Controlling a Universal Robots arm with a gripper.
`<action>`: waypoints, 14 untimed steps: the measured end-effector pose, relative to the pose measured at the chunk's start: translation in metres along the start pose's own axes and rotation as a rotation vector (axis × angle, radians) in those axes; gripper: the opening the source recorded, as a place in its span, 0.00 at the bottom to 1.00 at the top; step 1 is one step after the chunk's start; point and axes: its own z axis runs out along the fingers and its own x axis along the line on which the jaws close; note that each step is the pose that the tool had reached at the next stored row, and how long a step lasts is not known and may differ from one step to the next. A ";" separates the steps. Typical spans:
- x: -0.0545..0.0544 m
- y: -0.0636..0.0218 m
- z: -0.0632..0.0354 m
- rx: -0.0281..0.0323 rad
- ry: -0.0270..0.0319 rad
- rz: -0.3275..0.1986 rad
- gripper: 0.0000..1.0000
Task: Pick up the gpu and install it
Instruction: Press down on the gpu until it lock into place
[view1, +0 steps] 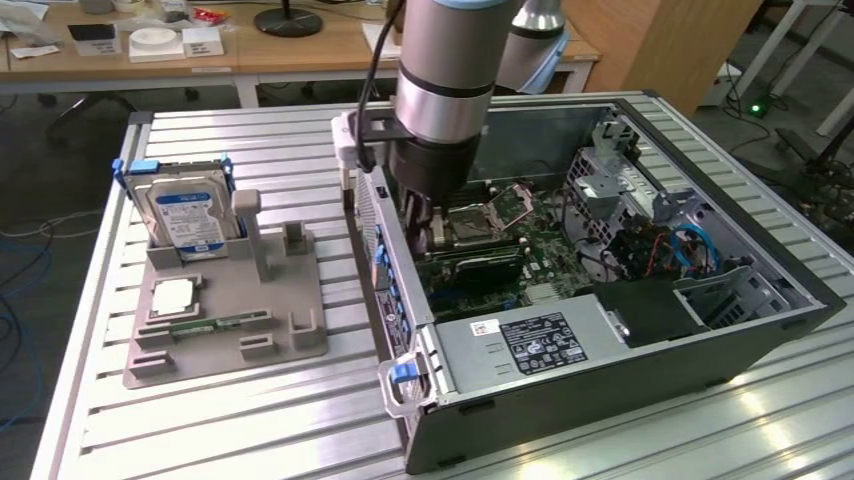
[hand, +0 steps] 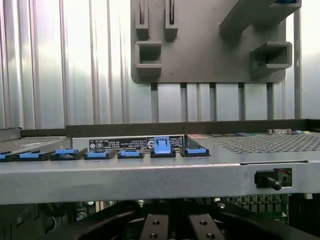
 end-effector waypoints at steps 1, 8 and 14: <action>0.000 -0.0014 0.0014 0.0003 -0.0001 0.000 0.11; -0.001 -0.0089 0.0046 0.0002 0.0002 0.000 0.11; -0.001 -0.0095 0.0078 0.0002 0.0002 0.000 0.11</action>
